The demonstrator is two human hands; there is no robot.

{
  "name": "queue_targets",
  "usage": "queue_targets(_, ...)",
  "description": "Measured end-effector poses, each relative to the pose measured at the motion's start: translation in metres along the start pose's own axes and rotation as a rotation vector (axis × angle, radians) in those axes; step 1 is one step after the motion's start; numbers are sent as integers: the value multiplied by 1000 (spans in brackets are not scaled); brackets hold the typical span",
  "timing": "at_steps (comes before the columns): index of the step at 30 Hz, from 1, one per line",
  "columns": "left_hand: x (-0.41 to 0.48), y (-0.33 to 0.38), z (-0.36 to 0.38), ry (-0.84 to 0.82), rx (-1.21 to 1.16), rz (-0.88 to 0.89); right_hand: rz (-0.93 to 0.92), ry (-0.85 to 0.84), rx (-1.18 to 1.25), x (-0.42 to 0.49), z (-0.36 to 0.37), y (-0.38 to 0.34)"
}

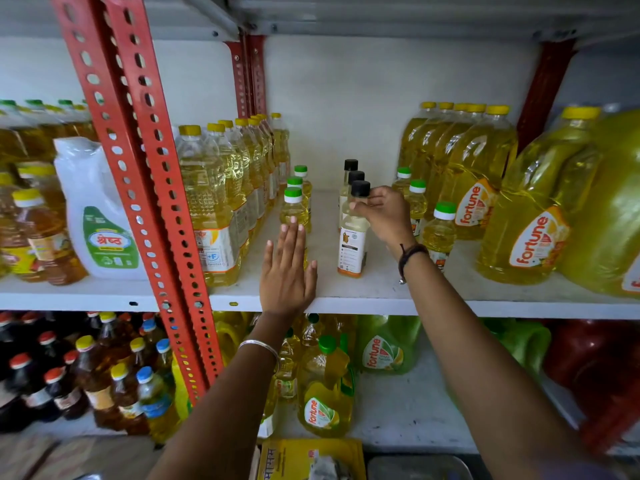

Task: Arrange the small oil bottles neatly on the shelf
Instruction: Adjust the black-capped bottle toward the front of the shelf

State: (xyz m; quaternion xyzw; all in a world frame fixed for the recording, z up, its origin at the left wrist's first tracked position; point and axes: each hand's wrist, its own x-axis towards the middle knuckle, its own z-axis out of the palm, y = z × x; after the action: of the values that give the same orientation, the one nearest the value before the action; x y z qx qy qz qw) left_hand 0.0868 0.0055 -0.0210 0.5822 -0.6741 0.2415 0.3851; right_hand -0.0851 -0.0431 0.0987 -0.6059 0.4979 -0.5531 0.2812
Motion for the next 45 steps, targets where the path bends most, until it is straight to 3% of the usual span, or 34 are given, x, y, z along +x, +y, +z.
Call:
queue_targets(8, 0, 0, 0, -5, -2, 3, -68, 42, -128, -6, 1, -1)
queue_targets(12, 0, 1, 0, -1, -5, 7, -47, -36, -88, -7, -1, 1)
queue_targets(26, -1, 0, 2, 7, -13, 5, -149, -28, -111, -12, -5, 11)
queue_targets(45, -2, 1, 1, 12, -29, -1, -151, -35, -97, -49, -20, -6)
